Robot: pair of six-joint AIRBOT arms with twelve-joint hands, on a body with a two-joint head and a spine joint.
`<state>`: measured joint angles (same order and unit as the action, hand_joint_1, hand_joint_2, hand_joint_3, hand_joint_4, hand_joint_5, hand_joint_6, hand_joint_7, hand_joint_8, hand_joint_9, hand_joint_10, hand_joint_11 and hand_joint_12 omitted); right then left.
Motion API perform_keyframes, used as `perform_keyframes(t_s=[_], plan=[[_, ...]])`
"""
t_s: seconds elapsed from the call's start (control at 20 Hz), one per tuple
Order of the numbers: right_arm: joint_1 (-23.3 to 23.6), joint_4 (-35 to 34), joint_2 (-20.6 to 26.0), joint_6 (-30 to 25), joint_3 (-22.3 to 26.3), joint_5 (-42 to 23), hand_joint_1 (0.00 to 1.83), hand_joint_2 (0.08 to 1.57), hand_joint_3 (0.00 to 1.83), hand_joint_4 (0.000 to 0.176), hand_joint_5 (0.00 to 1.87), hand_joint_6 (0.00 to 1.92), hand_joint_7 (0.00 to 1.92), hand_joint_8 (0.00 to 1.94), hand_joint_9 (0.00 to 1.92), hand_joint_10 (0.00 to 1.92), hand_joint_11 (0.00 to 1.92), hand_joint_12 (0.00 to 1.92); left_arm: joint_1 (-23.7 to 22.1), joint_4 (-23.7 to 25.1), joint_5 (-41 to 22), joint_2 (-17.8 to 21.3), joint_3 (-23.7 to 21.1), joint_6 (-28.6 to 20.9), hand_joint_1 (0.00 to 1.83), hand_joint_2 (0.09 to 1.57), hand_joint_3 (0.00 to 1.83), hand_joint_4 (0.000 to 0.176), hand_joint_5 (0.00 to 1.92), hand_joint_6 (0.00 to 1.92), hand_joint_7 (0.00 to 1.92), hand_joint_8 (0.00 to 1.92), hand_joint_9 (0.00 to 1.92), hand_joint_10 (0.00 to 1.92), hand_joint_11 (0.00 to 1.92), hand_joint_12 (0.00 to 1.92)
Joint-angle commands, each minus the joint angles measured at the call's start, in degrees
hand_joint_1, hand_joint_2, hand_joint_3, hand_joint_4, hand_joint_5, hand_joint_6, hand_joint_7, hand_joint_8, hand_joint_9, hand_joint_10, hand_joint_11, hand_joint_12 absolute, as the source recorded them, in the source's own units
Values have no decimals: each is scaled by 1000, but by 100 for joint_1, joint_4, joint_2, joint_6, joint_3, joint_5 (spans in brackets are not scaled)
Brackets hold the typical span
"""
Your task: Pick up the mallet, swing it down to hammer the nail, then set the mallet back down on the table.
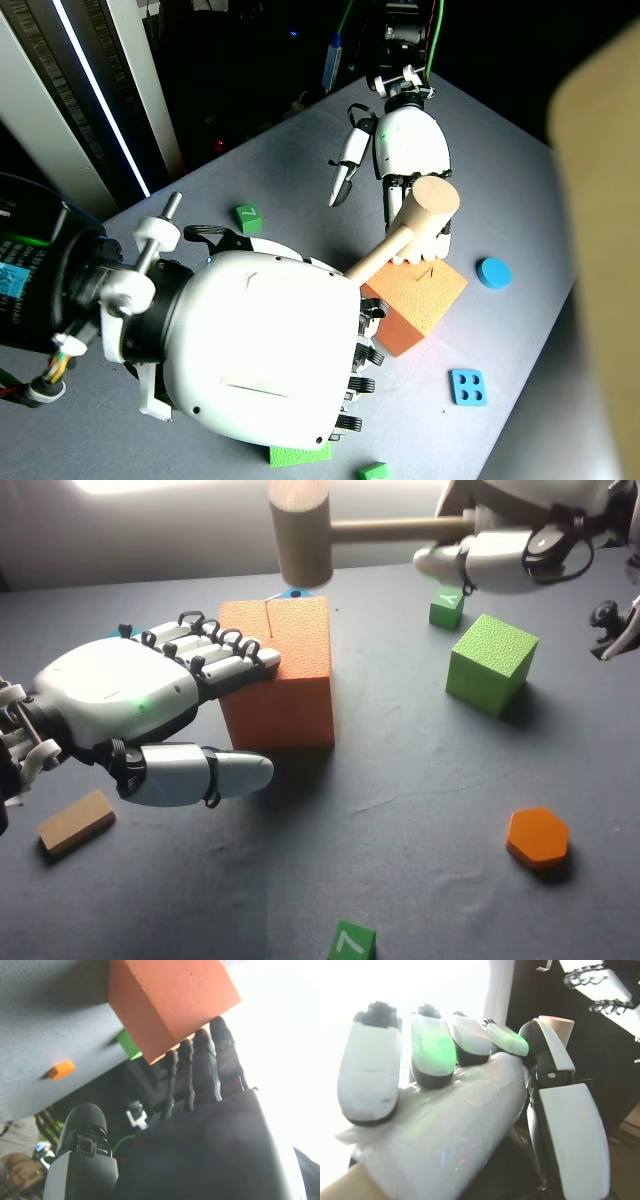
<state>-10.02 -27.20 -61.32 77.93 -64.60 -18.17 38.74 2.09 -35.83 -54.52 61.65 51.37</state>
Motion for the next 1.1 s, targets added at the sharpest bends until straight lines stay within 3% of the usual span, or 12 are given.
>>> perform_keyframes(t_s=[0.0, 0.15, 0.3, 0.45, 1.05], plan=[[96, -364, 25, 349, 34, -884, 407, 1458, 0, 0, 1294, 1921, 1486, 1941, 1619, 1921, 1741, 1921, -10, 26, -348, -37, 7, -10, 0, 1237, 2, 0, 133, 1, 148, 0, 145, 0, 1, 324], [-13, -1389, -41, 1665, 248, -1498, 451, 1446, 0, 0, 1299, 1921, 1483, 1941, 1622, 1921, 1742, 1921, -10, 26, -347, -37, 7, -9, 0, 1230, 0, 0, 135, 1, 143, 0, 139, 0, 1, 325], [-3, -2343, -145, 2540, 378, -1613, 397, 1465, 3, 0, 1286, 1921, 1487, 1941, 1622, 1921, 1740, 1921, -10, 26, -347, -37, 9, -9, 0, 1228, 0, 0, 135, 1, 148, 2, 147, 3, 13, 335], [-2, -2446, -269, 2688, 404, -1838, 397, 1474, 3, 0, 1291, 1921, 1483, 1941, 1631, 1921, 1754, 1921, -10, 26, -347, -39, 8, -9, 0, 1229, 0, 0, 131, 1, 138, 2, 140, 1, 1, 336], [284, -2583, -636, 2787, 280, -1679, 465, 1448, 0, 0, 1298, 1921, 1500, 1941, 1627, 1921, 1748, 1921, -2, 26, -347, -40, -7, -7, 0, 1230, 0, 0, 141, 6, 147, 7, 145, 8, 22, 319]])
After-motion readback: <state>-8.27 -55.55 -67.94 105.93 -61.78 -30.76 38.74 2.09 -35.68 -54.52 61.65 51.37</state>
